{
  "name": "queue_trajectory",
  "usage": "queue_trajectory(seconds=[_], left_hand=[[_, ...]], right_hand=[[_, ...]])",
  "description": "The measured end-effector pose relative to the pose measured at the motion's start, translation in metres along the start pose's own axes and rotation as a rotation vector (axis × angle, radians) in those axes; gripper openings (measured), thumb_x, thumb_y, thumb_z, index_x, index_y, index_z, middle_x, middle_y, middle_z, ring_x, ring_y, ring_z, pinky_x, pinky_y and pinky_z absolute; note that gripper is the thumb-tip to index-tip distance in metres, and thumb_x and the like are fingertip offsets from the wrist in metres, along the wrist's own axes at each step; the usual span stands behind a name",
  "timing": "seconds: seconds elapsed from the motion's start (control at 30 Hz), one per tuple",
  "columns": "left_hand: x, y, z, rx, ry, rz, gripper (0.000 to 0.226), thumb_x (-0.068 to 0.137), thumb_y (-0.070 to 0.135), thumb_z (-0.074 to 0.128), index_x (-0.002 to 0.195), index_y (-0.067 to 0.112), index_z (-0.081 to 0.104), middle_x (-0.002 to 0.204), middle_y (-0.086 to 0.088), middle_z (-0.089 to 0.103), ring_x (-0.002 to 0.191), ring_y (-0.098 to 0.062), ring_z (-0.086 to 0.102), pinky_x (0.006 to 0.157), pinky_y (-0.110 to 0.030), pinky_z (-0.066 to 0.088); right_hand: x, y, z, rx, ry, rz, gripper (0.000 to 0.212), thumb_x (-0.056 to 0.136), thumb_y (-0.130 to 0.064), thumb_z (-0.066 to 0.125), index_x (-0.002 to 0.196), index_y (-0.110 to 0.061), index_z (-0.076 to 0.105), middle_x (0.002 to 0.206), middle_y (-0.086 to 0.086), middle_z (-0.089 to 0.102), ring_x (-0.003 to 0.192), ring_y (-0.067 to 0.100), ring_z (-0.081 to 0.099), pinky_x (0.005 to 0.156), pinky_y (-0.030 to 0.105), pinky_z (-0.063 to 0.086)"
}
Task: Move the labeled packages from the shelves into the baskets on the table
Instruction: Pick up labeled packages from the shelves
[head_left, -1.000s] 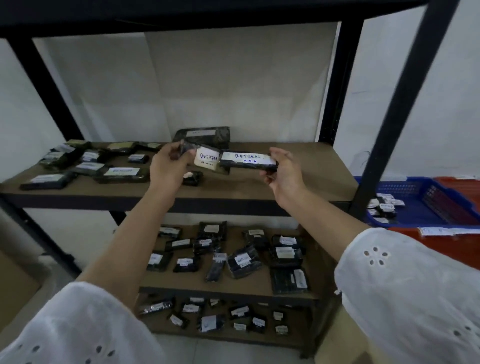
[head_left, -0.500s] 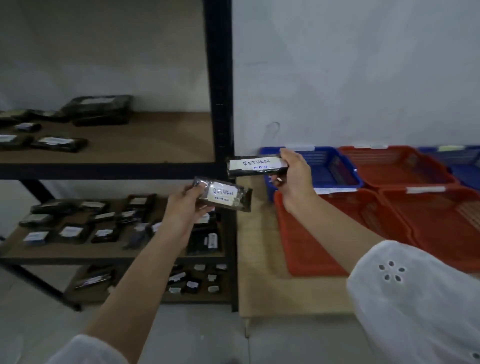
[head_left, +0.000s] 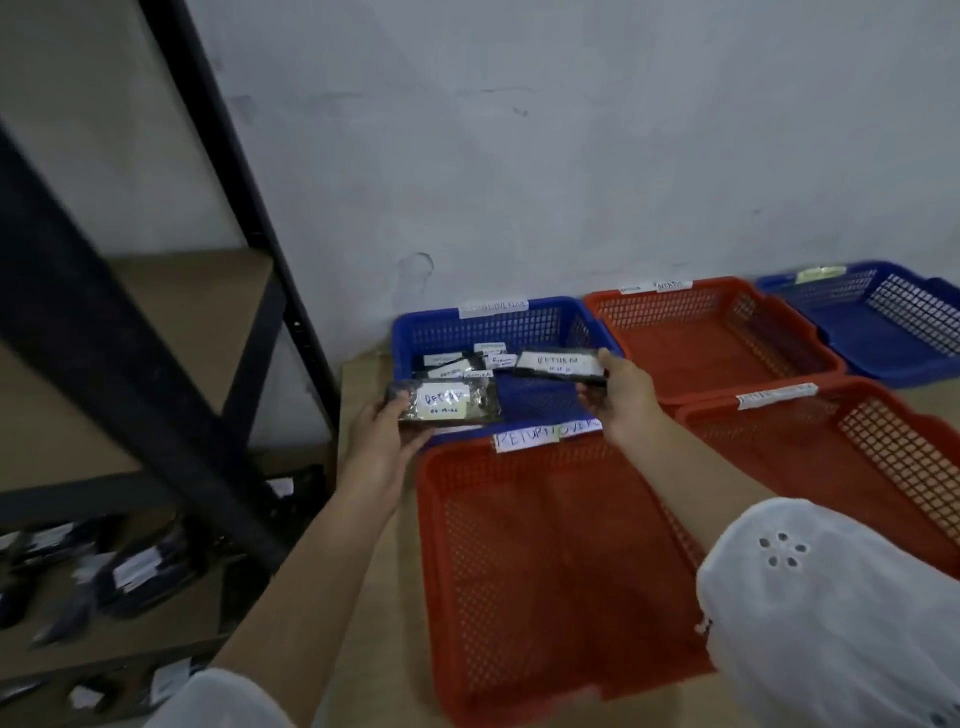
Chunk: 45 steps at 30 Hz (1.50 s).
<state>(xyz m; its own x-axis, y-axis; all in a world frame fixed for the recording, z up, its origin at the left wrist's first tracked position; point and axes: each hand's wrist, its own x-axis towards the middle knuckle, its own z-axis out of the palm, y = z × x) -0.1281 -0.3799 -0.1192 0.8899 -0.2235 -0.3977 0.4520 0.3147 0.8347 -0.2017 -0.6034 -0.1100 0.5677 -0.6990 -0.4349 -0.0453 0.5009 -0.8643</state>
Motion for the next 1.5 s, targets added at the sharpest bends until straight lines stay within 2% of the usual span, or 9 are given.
queue_trajectory(seconds=[0.23, 0.53, 0.67, 0.73, 0.87, 0.97, 1.13, 1.3, 1.5], left_hand=[[0.05, -0.01, 0.011, -0.03, 0.14, -0.034, 0.007, 0.096, 0.017, 0.051, 0.094, 0.02, 0.058, 0.098, -0.005, 0.066, 0.086, -0.016, 0.066, 0.061, -0.024, 0.055], [0.082, -0.021, 0.04, -0.075, 0.235, -0.042, 0.008, 0.095, 0.016, 0.052, 0.093, 0.018, 0.059, 0.087, -0.004, 0.067, 0.072, -0.013, 0.07, 0.054, -0.022, 0.055], [0.095, -0.028, 0.049, -0.079, 0.262, -0.082, 0.009, 0.095, 0.016, 0.053, 0.102, 0.014, 0.058, 0.095, -0.008, 0.065, 0.084, -0.017, 0.065, 0.065, -0.026, 0.055], [0.102, -0.032, 0.053, -0.059, 0.249, -0.095, 0.008, 0.095, 0.016, 0.052, 0.1, 0.016, 0.058, 0.098, -0.008, 0.065, 0.087, -0.018, 0.065, 0.069, -0.028, 0.055], [0.114, -0.039, 0.066, -0.02, 0.218, -0.12, 0.007, 0.095, 0.014, 0.052, 0.099, 0.013, 0.057, 0.101, -0.009, 0.065, 0.089, -0.018, 0.065, 0.063, -0.025, 0.056], [0.125, -0.042, 0.084, -0.022, 0.169, -0.141, 0.014, 0.095, 0.012, 0.051, 0.108, 0.007, 0.056, 0.102, -0.009, 0.064, 0.089, -0.019, 0.065, 0.061, -0.024, 0.057], [0.145, -0.049, 0.119, 0.182, 0.108, -0.116, 0.026, 0.097, 0.014, 0.048, 0.122, 0.006, 0.052, 0.12, -0.014, 0.059, 0.107, -0.023, 0.059, 0.083, -0.032, 0.054], [0.156, -0.046, 0.104, 1.231, 0.294, 0.455, 0.043, 0.092, 0.029, 0.054, 0.134, 0.025, 0.046, 0.135, -0.005, 0.043, 0.123, -0.023, 0.035, 0.1, -0.037, 0.031], [0.154, -0.04, 0.062, 1.358, 0.42, 0.412, 0.049, 0.089, 0.024, 0.054, 0.136, 0.024, 0.04, 0.147, -0.012, 0.019, 0.132, -0.03, 0.02, 0.108, -0.047, 0.027]], right_hand=[[0.08, 0.025, 0.018, -0.3, -0.013, 0.106, 0.029, 0.101, -0.019, 0.044, 0.123, -0.002, 0.05, 0.107, 0.015, 0.054, 0.066, 0.016, 0.049, 0.046, 0.022, 0.043], [0.166, 0.049, 0.045, -0.35, 0.052, 0.213, 0.033, 0.101, -0.018, 0.04, 0.128, -0.001, 0.046, 0.085, 0.007, 0.051, 0.062, 0.014, 0.044, 0.056, 0.024, 0.038], [0.191, 0.074, 0.044, -0.465, 0.08, 0.201, 0.038, 0.1, -0.019, 0.041, 0.131, 0.003, 0.045, 0.122, 0.017, 0.054, 0.091, 0.024, 0.048, 0.064, 0.024, 0.04], [0.197, 0.079, 0.045, -0.605, 0.099, 0.176, 0.045, 0.097, -0.021, 0.047, 0.134, 0.005, 0.041, 0.135, 0.02, 0.044, 0.106, 0.028, 0.049, 0.082, 0.034, 0.046], [0.193, 0.071, 0.045, -1.016, 0.052, 0.125, 0.073, 0.091, -0.036, 0.057, 0.144, 0.004, 0.026, 0.148, 0.029, 0.019, 0.135, 0.043, 0.025, 0.114, 0.045, 0.022], [0.176, 0.059, 0.046, -0.798, 0.037, 0.092, 0.059, 0.094, -0.042, 0.051, 0.139, -0.007, 0.037, 0.143, 0.02, 0.028, 0.114, 0.034, 0.045, 0.098, 0.039, 0.04], [0.148, 0.035, 0.04, -0.312, -0.491, 0.209, 0.032, 0.095, -0.039, 0.051, 0.114, -0.016, 0.061, 0.097, 0.005, 0.07, 0.063, 0.01, 0.06, 0.057, 0.023, 0.045], [0.174, 0.021, 0.044, -0.31, -0.239, 0.12, 0.029, 0.093, -0.017, 0.057, 0.12, -0.005, 0.055, 0.088, 0.005, 0.064, 0.062, 0.011, 0.054, 0.055, 0.022, 0.047], [0.214, 0.025, 0.053, -0.476, -0.129, 0.182, 0.026, 0.094, -0.019, 0.056, 0.116, -0.004, 0.058, 0.076, 0.001, 0.06, 0.057, 0.009, 0.044, 0.05, 0.022, 0.035]])
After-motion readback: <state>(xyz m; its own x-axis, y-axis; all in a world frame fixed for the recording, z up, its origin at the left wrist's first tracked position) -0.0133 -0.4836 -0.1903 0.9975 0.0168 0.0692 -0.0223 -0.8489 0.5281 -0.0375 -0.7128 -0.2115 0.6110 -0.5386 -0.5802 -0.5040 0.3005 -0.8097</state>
